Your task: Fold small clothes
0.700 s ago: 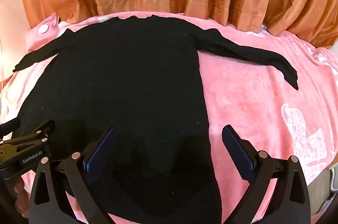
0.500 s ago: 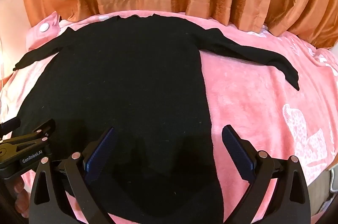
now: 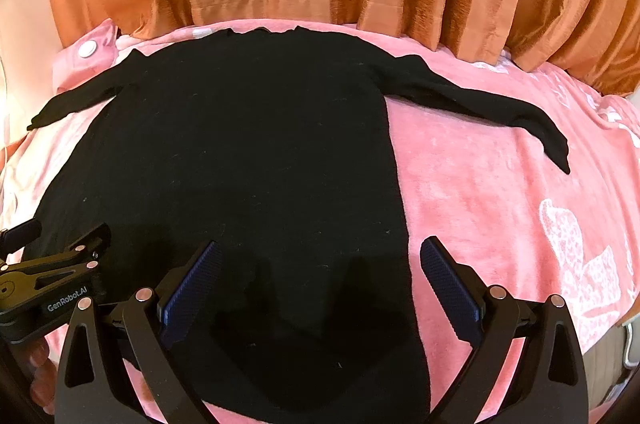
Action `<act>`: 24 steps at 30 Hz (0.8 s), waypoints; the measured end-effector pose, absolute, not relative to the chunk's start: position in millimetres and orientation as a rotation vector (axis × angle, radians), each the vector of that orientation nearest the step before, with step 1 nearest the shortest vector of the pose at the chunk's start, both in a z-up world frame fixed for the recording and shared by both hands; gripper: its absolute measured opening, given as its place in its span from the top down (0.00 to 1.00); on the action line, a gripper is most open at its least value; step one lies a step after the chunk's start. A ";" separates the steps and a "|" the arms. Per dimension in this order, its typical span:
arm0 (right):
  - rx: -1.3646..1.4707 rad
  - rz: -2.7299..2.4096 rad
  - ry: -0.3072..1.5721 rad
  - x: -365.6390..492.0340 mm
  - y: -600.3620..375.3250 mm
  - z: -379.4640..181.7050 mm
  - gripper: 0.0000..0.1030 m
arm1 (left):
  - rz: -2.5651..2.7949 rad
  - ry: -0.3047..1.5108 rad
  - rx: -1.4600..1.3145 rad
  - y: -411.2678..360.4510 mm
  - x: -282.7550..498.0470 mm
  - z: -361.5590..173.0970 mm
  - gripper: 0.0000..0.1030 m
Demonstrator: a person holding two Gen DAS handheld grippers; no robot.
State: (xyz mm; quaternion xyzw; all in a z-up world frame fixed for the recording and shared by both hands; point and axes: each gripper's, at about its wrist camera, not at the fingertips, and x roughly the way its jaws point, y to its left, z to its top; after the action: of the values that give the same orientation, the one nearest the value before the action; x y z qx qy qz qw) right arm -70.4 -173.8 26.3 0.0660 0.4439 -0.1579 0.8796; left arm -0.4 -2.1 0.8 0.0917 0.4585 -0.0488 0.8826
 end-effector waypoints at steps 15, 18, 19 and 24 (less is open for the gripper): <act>0.134 -0.329 0.924 -69.0 -171.7 26.8 0.05 | -0.101 0.955 0.192 -6.7 -2.0 0.3 0.05; 0.133 -0.329 0.923 -69.0 -171.5 26.6 0.05 | -0.098 0.952 0.193 -7.3 -2.3 0.0 0.05; 0.133 -0.329 0.924 -68.9 -172.3 26.7 0.05 | -0.097 0.951 0.191 -7.0 -2.7 -0.3 0.05; 0.132 -0.329 0.925 -68.2 -171.7 26.8 0.05 | -0.093 0.961 0.187 -5.3 -1.0 -1.4 0.05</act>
State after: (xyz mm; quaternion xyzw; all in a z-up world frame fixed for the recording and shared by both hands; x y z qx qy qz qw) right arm -68.2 -171.7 26.8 0.0635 0.4438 -0.1580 0.8798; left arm -1.0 -5.3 -1.4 0.0900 0.4613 -0.0447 0.8816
